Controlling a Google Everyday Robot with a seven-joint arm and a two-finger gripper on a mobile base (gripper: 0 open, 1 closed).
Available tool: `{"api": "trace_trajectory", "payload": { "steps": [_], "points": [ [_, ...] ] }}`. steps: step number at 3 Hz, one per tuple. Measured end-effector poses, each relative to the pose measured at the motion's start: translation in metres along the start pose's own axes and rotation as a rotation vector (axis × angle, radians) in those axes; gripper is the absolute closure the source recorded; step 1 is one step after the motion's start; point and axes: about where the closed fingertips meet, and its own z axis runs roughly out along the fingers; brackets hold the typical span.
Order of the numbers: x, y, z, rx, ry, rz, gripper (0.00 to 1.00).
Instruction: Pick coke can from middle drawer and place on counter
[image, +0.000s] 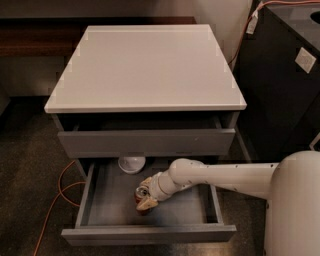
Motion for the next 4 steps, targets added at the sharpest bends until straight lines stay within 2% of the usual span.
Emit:
{"api": "trace_trajectory", "payload": {
  "steps": [2, 4],
  "points": [
    [-0.035, 0.007, -0.022, 0.000, -0.006, -0.087, 0.97],
    [-0.094, 0.004, -0.061, -0.008, 0.025, -0.210, 1.00]
  ]
}}
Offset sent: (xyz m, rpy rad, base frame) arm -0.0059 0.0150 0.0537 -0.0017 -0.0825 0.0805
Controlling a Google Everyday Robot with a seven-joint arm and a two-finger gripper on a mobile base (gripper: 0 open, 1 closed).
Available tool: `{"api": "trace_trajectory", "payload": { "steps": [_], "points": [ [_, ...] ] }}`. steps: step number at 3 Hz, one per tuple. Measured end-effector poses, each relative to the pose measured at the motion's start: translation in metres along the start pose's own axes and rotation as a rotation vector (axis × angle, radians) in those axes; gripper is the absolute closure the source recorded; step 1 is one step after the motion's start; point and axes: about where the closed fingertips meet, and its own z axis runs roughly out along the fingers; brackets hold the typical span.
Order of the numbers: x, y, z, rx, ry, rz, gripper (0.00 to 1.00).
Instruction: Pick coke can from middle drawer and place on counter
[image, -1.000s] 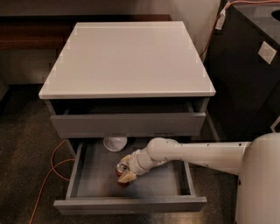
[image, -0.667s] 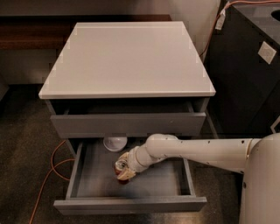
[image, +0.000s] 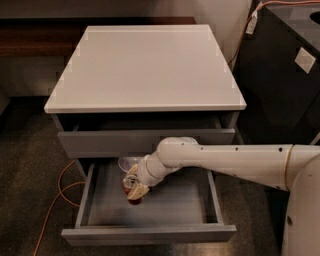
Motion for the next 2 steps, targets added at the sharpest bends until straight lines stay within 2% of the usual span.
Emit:
{"api": "trace_trajectory", "payload": {
  "steps": [1, 2],
  "points": [
    [-0.027, -0.003, -0.019, 0.006, -0.006, -0.056, 1.00],
    [-0.052, -0.006, -0.035, 0.009, -0.038, -0.097, 1.00]
  ]
}}
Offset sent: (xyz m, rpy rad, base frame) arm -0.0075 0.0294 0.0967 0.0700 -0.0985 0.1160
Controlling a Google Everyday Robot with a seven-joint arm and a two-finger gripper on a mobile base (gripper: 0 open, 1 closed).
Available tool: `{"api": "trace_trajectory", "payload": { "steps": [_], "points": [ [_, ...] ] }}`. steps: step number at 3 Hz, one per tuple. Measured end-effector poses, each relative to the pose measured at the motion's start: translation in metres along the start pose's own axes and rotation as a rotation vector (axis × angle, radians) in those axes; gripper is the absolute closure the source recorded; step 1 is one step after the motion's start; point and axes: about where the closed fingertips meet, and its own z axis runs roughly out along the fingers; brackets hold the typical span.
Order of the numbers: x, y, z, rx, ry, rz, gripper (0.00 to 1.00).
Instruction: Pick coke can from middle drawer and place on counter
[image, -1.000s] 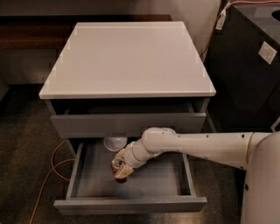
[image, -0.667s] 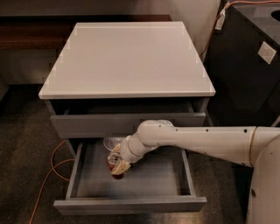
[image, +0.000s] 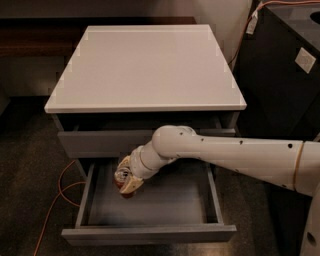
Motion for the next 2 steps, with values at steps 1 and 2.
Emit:
{"api": "trace_trajectory", "payload": {
  "steps": [1, 2],
  "points": [
    [-0.024, -0.005, -0.015, 0.000, -0.035, -0.033, 1.00],
    [-0.046, -0.014, -0.030, -0.017, -0.072, -0.059, 1.00]
  ]
}}
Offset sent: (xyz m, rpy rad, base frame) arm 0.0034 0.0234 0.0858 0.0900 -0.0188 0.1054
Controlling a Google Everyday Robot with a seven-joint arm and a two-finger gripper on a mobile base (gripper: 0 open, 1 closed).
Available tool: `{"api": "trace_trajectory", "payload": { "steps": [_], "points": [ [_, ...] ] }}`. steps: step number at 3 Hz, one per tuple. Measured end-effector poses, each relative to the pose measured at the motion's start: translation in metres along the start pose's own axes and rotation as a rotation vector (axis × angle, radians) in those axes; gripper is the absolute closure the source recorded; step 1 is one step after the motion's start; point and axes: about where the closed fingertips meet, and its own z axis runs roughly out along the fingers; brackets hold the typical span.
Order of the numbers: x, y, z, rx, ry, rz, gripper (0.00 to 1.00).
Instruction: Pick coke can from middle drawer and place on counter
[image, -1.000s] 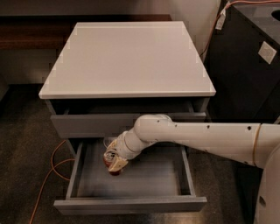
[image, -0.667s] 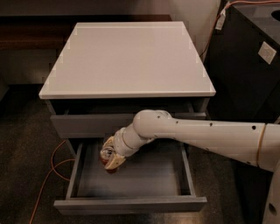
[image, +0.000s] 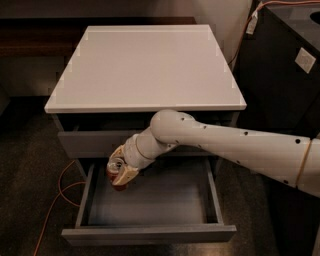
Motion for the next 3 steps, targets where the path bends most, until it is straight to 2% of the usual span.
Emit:
{"api": "trace_trajectory", "payload": {
  "steps": [1, 2, 3],
  "points": [
    [0.000, 0.000, 0.000, 0.000, 0.000, 0.000, 1.00],
    [-0.016, -0.003, -0.015, 0.008, -0.009, -0.007, 1.00],
    [-0.044, -0.008, -0.041, 0.020, -0.014, -0.029, 1.00]
  ]
}}
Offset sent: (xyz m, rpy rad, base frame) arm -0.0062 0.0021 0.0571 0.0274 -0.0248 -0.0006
